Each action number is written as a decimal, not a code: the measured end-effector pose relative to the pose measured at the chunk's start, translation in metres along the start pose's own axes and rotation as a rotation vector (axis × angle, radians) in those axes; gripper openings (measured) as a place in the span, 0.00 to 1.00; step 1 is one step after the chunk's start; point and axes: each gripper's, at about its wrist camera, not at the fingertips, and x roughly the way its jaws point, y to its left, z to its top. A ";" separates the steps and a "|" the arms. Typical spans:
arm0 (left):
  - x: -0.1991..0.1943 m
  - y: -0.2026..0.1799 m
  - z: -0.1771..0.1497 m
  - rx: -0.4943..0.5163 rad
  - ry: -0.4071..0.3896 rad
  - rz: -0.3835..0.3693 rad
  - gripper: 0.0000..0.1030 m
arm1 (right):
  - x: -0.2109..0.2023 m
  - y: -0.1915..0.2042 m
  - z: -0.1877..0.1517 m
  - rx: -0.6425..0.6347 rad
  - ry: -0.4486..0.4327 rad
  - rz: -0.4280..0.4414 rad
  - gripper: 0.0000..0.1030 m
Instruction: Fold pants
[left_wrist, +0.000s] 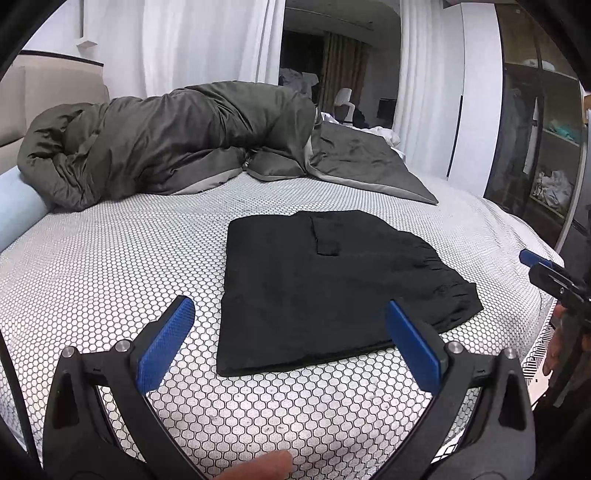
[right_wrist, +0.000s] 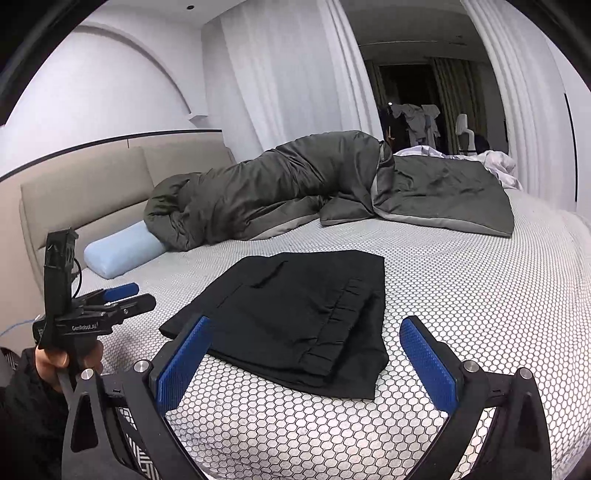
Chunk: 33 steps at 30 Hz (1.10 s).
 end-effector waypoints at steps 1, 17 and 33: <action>0.000 -0.001 0.000 0.010 -0.004 0.001 0.99 | -0.001 0.000 -0.001 -0.002 -0.003 0.000 1.00; 0.002 -0.005 -0.002 0.040 -0.008 0.014 0.99 | 0.004 0.003 -0.001 -0.011 0.009 0.017 1.00; 0.004 0.000 -0.001 0.042 -0.018 0.006 0.99 | 0.006 0.003 -0.001 -0.020 0.013 0.026 1.00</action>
